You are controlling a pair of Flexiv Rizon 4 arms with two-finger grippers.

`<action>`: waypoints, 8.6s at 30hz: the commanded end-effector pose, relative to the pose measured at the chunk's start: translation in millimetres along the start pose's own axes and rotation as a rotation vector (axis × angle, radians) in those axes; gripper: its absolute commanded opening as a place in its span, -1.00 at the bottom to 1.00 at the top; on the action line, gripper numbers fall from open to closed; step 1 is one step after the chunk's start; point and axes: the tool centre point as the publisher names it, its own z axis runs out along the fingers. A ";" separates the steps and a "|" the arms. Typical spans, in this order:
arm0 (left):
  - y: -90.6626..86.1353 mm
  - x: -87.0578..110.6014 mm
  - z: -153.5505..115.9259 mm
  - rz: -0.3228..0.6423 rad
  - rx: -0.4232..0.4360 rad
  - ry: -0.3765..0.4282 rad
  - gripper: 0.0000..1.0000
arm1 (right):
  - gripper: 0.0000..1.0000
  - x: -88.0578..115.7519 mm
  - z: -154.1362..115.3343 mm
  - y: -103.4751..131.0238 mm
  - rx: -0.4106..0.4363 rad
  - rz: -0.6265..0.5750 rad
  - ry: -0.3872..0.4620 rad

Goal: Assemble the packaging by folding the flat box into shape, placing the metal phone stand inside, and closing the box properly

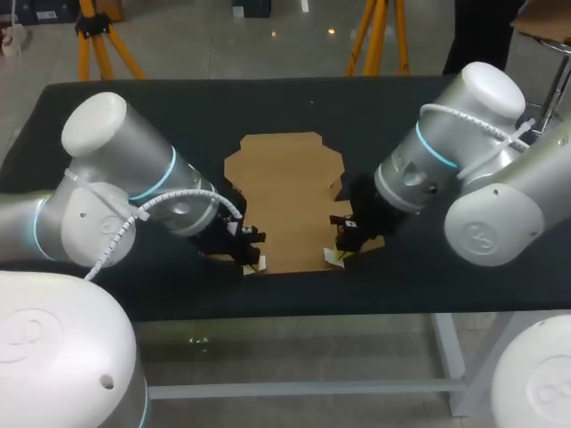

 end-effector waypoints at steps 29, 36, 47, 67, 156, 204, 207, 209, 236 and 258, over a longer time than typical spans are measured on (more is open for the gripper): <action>-108.8 -22.6 -90.0 0.080 -0.043 0.227 0.22 | -0.14 -70.6 -99.6 113.8 -0.053 0.005 0.288; -132.1 -31.1 -99.0 0.087 -0.030 0.245 1.00 | -0.15 -76.9 -99.9 139.2 -0.060 0.018 0.321; -160.1 -46.5 -116.1 0.094 -0.008 0.277 1.00 | 0.51 -82.7 -85.6 181.7 -0.053 0.035 0.389; -188.2 -79.2 -132.7 0.084 0.011 0.340 1.00 | 0.33 -74.4 -42.4 241.0 -0.014 0.050 0.493; -193.0 -98.4 -136.6 0.141 -0.003 0.448 1.00 | -1.00 -29.2 -14.5 248.8 -0.293 0.005 0.674; -230.6 -109.2 -120.4 0.438 0.192 0.478 1.00 | -1.00 -24.6 -53.3 253.0 -0.456 -0.109 0.780; -237.2 -111.4 -116.5 0.463 0.227 0.449 1.00 | -1.00 -22.4 -56.2 254.2 -0.461 -0.124 0.788; -241.9 -113.3 -114.3 0.474 0.259 0.418 1.00 | -1.00 -21.0 -58.2 255.2 -0.465 -0.136 0.795; -264.0 -106.5 -106.2 0.629 0.434 0.415 1.00 | -1.00 -4.7 -71.7 268.2 -0.563 -0.256 0.878; -295.4 -90.2 -85.0 0.787 0.428 0.598 0.76 | -1.00 3.3 -77.9 276.4 -0.584 -0.308 0.934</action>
